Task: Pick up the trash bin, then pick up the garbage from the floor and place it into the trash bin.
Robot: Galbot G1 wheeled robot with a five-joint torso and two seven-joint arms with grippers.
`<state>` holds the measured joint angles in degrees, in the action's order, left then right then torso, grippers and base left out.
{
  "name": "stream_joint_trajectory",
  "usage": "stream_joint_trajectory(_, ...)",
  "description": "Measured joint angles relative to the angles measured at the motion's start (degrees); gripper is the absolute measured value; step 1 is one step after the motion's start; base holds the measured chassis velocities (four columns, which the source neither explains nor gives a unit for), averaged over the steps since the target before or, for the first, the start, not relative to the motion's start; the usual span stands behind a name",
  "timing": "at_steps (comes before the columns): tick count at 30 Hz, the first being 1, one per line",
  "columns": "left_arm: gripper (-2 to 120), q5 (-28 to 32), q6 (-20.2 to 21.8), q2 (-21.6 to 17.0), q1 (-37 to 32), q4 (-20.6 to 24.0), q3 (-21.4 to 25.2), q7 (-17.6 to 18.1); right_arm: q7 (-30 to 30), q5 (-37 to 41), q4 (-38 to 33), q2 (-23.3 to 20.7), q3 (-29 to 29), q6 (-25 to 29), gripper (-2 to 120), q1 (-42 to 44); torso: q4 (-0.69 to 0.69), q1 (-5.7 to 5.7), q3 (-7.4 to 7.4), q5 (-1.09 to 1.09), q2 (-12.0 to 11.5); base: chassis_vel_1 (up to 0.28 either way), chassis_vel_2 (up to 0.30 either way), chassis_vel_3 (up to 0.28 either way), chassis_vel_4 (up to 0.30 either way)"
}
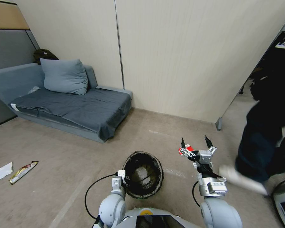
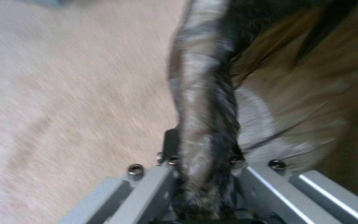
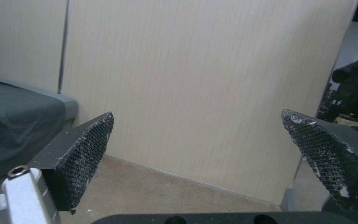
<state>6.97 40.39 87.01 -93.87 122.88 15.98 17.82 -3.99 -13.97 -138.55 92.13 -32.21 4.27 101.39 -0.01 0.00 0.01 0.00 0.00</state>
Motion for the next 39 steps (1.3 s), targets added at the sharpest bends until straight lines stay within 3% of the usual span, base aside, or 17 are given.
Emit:
stream_joint_trajectory(8, 0, -1.26, -0.06, -0.23, -0.48, 6.02, 0.55, 0.28, -0.1, -0.13, 0.07, 0.0, 0.05, 0.53, 100, -0.05, 0.01, 0.0, 0.0, 0.0, 0.0, 0.0, 0.0, 0.0, 0.0)
stream_joint_trajectory(11, 0, -1.31, -0.09, -0.4, -0.64, 9.11, 1.29, 0.43, 2.07, -0.2, 1.48, 0.0, -0.07, 4.34, 100, -0.3, 0.02, 0.0, -0.01, 0.01, 0.0, 0.0, 0.0, 0.0, 0.0)
stream_joint_trajectory(20, 0, -2.79, -0.09, -0.6, -1.11, 13.83, 0.97, 0.53, 2.52, 0.0, 1.76, 0.0, -0.18, 5.31, 100, -0.27, 0.01, 0.0, -0.01, 0.0, 0.0, 0.0, 0.0, 0.0, 0.0)
stream_joint_trajectory(26, 0, -5.06, -0.58, -0.54, -1.4, 17.21, 2.13, -2.03, 2.1, 1.63, 1.43, 0.0, -0.45, 5.98, 100, 0.06, 0.01, 0.0, -0.01, 0.0, 0.0, 0.0, 0.0, 0.0, 0.0)
stream_joint_trajectory(39, 0, -6.25, -1.54, -0.41, -1.85, 19.28, 1.6, -3.21, 2.1, 0.92, 1.56, 0.0, -0.83, 6.43, 100, -0.04, 0.01, 0.0, -0.01, 0.0, 0.0, 0.0, 0.0, 0.0, 0.0)
